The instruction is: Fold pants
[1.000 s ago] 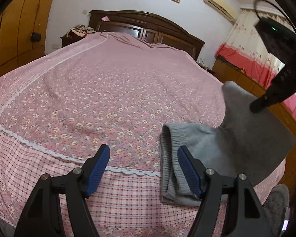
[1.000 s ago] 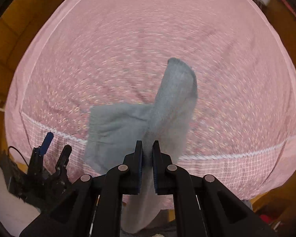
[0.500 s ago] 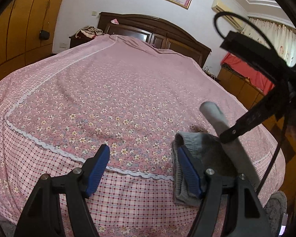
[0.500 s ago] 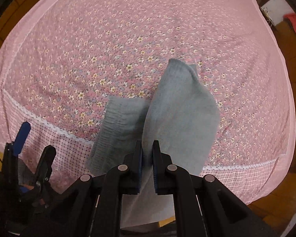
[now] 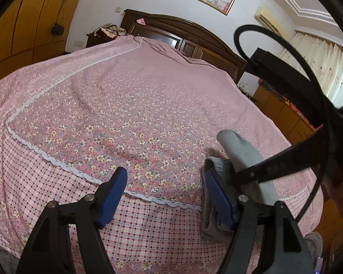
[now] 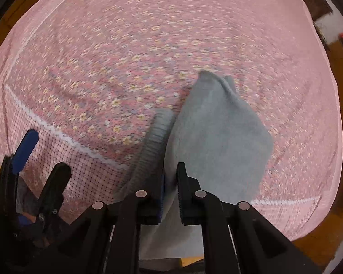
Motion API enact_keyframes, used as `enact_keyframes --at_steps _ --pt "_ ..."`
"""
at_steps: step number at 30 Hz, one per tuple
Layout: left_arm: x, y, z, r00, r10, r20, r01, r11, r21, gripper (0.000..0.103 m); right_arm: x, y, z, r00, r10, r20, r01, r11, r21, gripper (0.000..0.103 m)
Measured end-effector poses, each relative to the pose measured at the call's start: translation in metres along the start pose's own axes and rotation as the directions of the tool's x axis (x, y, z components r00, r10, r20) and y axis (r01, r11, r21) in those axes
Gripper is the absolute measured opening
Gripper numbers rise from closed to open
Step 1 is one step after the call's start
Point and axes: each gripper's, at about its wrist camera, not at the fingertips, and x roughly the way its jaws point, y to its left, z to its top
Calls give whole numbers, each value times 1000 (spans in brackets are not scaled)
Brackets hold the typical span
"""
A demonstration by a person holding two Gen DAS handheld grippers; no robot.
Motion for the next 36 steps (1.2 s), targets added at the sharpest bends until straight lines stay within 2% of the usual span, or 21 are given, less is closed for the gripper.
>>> enact_keyframes --at_steps 3,4,6,8,11,13,14,15,17,18,20,21,22,23,24,27,30,32,33,34,36 --pt "1 0 -2 1000 7 -12 -7 1000 -1 74 -1 7 0 990 133 54 -133 991 -2 22" --pt "2 0 -3 1000 8 -13 -8 1000 2 74 -11 5 -2 971 205 126 -206 979 -11 22" --pt "2 -2 -3 1000 7 -13 -7 1000 6 74 -35 -2 -11 925 288 246 -281 957 -65 22" --pt "2 -3 -4 1000 -9 -15 9 1000 6 74 -62 -26 -31 863 351 364 -339 936 -99 27" --pt "3 -11 -3 997 -68 -26 68 998 12 75 -76 -84 -72 780 431 454 -451 890 -69 45" --pt "9 -23 -1 986 -153 -63 155 988 30 74 -67 -117 -99 746 459 483 -507 861 -36 56" --pt "15 -33 1 974 -207 -94 211 977 40 75 -57 -132 -111 733 470 491 -533 846 -14 61" --pt "20 -41 2 965 -238 -114 245 968 47 75 -45 -149 -123 715 486 503 -570 821 16 62" --pt "34 -60 5 940 -293 -177 310 948 76 75 -10 -176 -141 655 556 512 -676 734 67 63" --pt "44 -69 5 933 -291 -210 314 945 87 76 12 -186 -148 624 599 502 -728 679 96 63" --pt "66 -77 5 925 -259 -279 290 954 78 80 44 -193 -152 610 628 484 -763 630 144 63" --pt "78 -78 2 914 -247 -323 282 957 66 80 59 -195 -153 604 639 477 -775 610 164 63" --pt "87 -79 -1 907 -228 -355 267 962 62 80 74 -195 -154 588 658 470 -793 582 179 63" --pt "95 -78 -3 907 -193 -374 235 970 70 80 89 -192 -155 552 690 469 -825 534 186 63" --pt "102 -77 -5 908 -157 -389 204 975 84 81 97 -190 -154 506 713 485 -855 487 176 63" --pt "110 -74 -10 896 -170 -410 220 973 77 85 107 -182 -151 406 718 565 -904 404 136 63" --pt "119 -76 -15 882 -224 -415 273 960 64 95 112 -166 -151 380 636 672 -917 356 182 65" --pt "123 -82 -18 883 -240 -404 295 952 78 94 109 -150 -154 317 586 746 -937 313 152 66" --pt "123 -86 -20 882 -249 -400 305 949 84 88 110 -141 -154 294 566 770 -942 306 135 66" --pt "123 -93 -23 877 -259 -405 318 944 85 78 110 -136 -155 302 553 776 -937 322 136 65" --pt "121 -107 -25 893 -220 -393 292 947 133 70 110 -130 -153 345 531 774 -920 355 167 53"
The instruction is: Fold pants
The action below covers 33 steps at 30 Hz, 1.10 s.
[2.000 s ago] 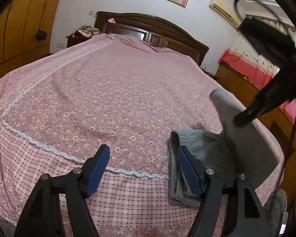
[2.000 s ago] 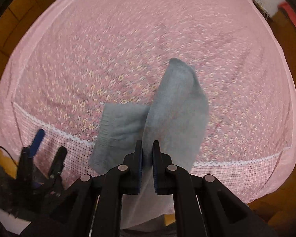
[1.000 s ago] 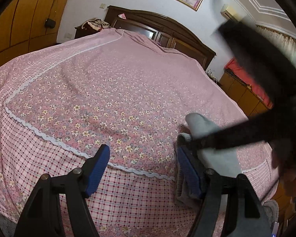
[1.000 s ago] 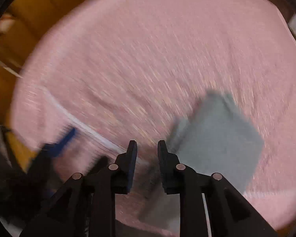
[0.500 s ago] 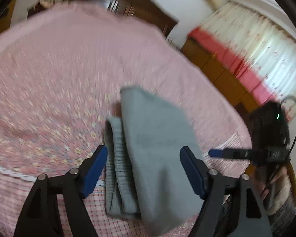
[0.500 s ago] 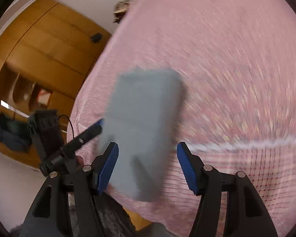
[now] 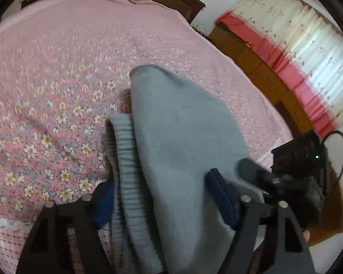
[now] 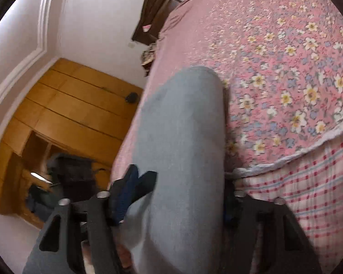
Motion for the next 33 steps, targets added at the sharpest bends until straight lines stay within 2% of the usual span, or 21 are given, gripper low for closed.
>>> enact_keyframes --at_steps 1,2,5,10,13,18,21,25,29,31,33 --pt "0 -4 1 1000 11 3 -11 1000 12 63 1 -1 0 1000 -14 0 14 1000 19 41" --pt "0 -8 0 1000 20 10 -20 1000 13 54 2 -2 1 1000 -17 0 17 999 43 34" --pt "-8 -6 2 1000 -12 28 13 999 -44 38 0 -4 4 999 -13 -30 15 997 71 27" --pt "-21 -14 6 999 -18 41 20 998 -52 34 -2 20 21 996 -73 -42 73 997 7 26" --pt "-30 -18 12 998 -44 45 46 998 -48 34 -20 28 25 997 -74 -27 74 997 1 26" --pt "-14 -30 24 990 -134 35 136 989 -64 34 -46 32 50 994 -108 14 108 994 -32 25" --pt "-3 -33 34 988 -153 37 156 984 -82 34 -50 23 63 990 -140 -1 140 990 -31 25" --pt "20 -28 35 992 -128 1 127 983 -130 34 -44 -7 65 981 -186 -48 186 983 2 26" --pt "21 -15 27 988 -152 24 154 973 -170 37 -42 -10 55 983 -184 2 184 983 -5 35" --pt "16 -12 25 989 -144 24 146 975 -169 40 -44 -9 50 982 -185 23 185 983 -9 40" --pt "5 -9 22 993 -118 17 119 982 -148 42 -49 -6 43 988 -146 48 146 989 -16 56"
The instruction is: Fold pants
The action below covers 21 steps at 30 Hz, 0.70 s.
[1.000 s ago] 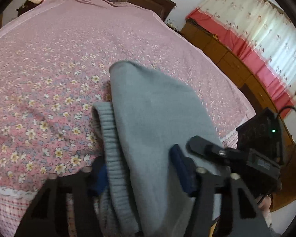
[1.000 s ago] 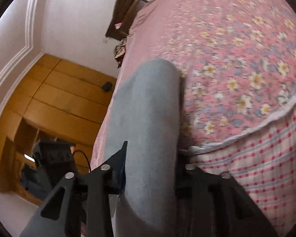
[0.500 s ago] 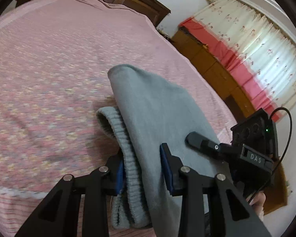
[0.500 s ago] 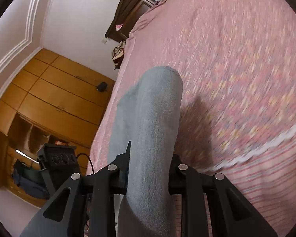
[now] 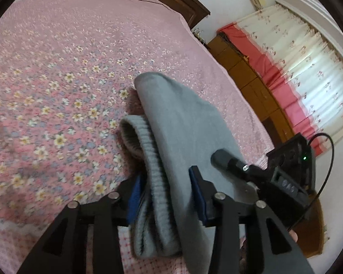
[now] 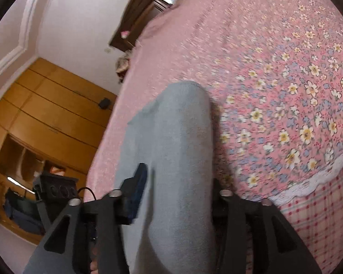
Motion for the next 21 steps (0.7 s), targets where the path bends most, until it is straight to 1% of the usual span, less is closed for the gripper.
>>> enact_keyframes --at_steps 1,3,6,8,11,13,15,16,17,18,19,20,21 --pt "-9 1 -1 1000 16 1 -16 1000 20 42 -5 3 -3 1000 23 13 -23 1000 -11 59" --pt "-24 -3 0 999 46 29 -47 997 58 42 -16 9 -7 999 19 35 -18 999 -42 63" --pt "-54 -13 -1 993 71 97 -80 993 90 43 -33 20 -13 998 -50 45 55 992 -116 63" --pt "-67 -25 0 988 79 132 -94 990 107 43 -49 19 -20 995 -73 68 82 988 -133 63" --pt "-83 -50 -4 981 62 184 -91 984 155 43 -67 16 -24 995 -41 88 49 995 -90 63" --pt "-87 -64 -7 978 16 206 -55 981 186 44 -80 16 -29 993 -12 120 20 998 -64 63" --pt "-78 -82 -9 978 -16 208 -33 972 231 44 -88 22 -34 987 42 154 -31 997 -75 63" --pt "-69 -88 -9 979 -2 204 -50 967 249 44 -90 27 -38 983 69 169 -53 994 -96 63" --pt "-59 -89 -10 980 32 194 -82 964 255 44 -92 31 -42 980 79 183 -58 991 -119 57" --pt "-48 -87 -11 982 65 176 -108 963 247 43 -89 37 -47 978 90 191 -62 987 -146 38" --pt "-40 -82 -15 985 85 151 -119 965 233 43 -82 43 -52 978 102 184 -69 981 -179 29" --pt "-33 -79 -15 986 104 130 -131 968 214 43 -78 42 -55 980 91 178 -57 980 -189 19" --pt "-28 -73 -19 985 125 116 -146 969 199 43 -72 38 -60 986 49 162 -18 983 -185 18"
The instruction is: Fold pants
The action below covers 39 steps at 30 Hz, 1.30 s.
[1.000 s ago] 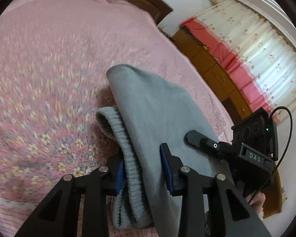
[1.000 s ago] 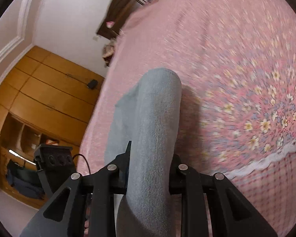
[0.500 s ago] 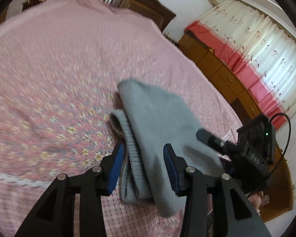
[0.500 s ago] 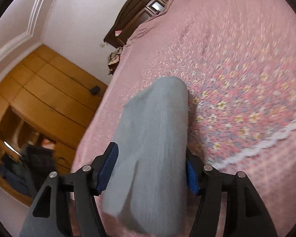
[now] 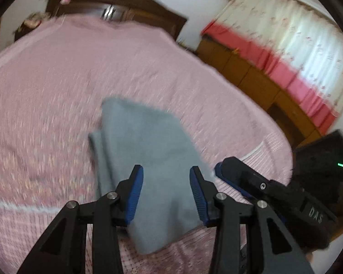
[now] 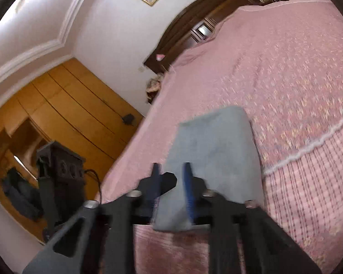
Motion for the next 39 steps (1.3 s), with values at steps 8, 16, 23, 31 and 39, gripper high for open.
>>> enact_keyframes --at_steps 8,16,23,31,39 --pt "-31 29 -25 1000 28 6 -28 998 -57 42 7 -17 -15 998 -53 -44 55 998 42 18" --pt "-25 43 24 1000 -5 -26 4 1000 -26 44 18 43 -31 964 -264 -1 254 928 -273 29" --pt "29 74 84 978 -34 -208 22 998 -62 63 35 108 -79 905 -387 174 410 694 -592 48" --pt "54 82 86 980 -50 -190 45 999 -29 62 84 134 -131 797 -495 347 550 354 -756 48" --pt "54 82 93 989 -87 -116 91 995 27 20 66 128 -97 847 -449 283 513 557 -653 10"
